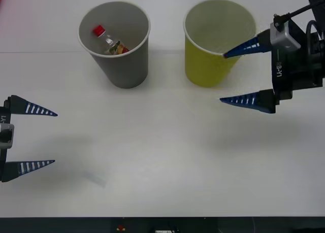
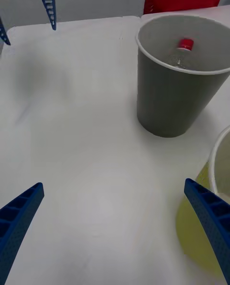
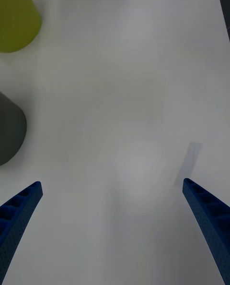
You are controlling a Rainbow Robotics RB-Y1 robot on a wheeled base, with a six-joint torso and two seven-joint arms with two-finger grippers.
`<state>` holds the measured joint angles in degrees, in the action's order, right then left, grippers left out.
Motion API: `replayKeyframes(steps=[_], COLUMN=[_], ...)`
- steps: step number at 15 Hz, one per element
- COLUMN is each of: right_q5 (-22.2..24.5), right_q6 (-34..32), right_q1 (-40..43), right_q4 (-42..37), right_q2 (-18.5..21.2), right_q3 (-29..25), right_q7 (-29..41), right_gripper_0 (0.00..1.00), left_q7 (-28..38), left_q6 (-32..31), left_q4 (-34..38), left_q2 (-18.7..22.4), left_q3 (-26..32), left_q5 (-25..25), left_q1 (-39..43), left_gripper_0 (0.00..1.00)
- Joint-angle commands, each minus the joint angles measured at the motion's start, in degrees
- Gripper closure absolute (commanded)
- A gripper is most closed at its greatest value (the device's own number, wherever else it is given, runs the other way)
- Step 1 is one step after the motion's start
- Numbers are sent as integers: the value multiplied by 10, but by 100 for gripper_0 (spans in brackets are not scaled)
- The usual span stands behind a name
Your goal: Put the can into the green bin and the plastic bottle into the gray bin
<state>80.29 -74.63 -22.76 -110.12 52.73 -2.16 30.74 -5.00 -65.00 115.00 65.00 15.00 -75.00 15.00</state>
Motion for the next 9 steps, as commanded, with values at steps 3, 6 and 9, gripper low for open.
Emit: replayKeyframes(steps=[3, 6, 9], right_q5=[-21, -32, -35], right_q6=[-53, -76, -77], right_q1=[90, 141, 192], right_q4=[-47, -64, -79], right_q2=[19, 19, 19], right_q3=[-87, -133, -166], right_q7=[-20, -28, -36], right_gripper_0=[0, 0, 0], left_q7=[0, 0, 0], left_q6=[0, 0, 0], left_q4=[0, 0, 0], left_q2=[0, 0, 0], left_q3=[0, 0, 0], left_q5=[0, 0, 0], left_q1=[0, 0, 0], left_gripper_0=[0, 0, 0])
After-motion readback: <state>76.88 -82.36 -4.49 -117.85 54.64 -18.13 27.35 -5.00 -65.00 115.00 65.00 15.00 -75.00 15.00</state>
